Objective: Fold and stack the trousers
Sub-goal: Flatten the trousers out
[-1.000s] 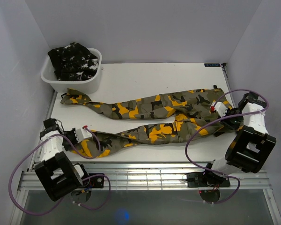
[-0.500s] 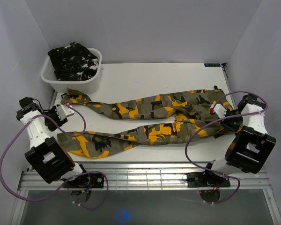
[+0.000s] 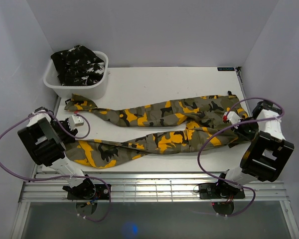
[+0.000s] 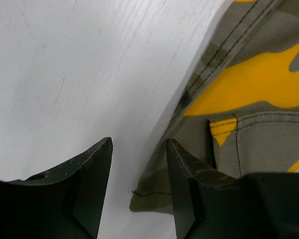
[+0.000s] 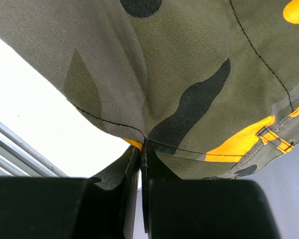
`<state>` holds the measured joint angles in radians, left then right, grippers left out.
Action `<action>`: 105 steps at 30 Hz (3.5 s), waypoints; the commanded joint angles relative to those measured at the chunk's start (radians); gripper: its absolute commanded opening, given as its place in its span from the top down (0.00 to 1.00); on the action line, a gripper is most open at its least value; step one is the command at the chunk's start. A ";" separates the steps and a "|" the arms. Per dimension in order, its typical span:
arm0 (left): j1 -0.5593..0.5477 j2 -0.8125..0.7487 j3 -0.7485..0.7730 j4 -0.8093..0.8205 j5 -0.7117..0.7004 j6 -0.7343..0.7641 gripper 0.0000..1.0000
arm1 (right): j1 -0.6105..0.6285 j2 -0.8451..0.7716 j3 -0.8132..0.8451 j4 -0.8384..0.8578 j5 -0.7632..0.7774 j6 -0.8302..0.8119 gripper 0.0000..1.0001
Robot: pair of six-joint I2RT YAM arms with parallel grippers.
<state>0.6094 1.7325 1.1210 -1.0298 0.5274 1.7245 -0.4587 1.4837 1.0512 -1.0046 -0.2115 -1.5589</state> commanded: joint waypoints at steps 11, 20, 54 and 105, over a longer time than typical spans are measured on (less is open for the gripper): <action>-0.120 0.064 -0.118 0.145 -0.107 -0.025 0.75 | -0.006 0.021 0.062 -0.062 0.047 0.007 0.92; -0.103 0.071 0.251 0.088 0.005 -0.173 1.00 | -0.006 0.075 0.168 -0.081 -0.025 0.063 0.92; 0.655 -0.448 -0.003 -0.374 0.301 0.449 0.42 | -0.020 -0.117 0.174 -0.304 -0.107 0.023 0.08; -0.214 0.156 0.131 0.686 -0.053 -0.448 0.43 | 0.311 0.322 0.144 0.310 0.064 0.569 0.45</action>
<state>0.3939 1.9530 1.2572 -0.3107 0.4553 1.2221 -0.1436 1.8313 1.2247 -0.7273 -0.1833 -1.0042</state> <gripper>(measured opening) 0.561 0.555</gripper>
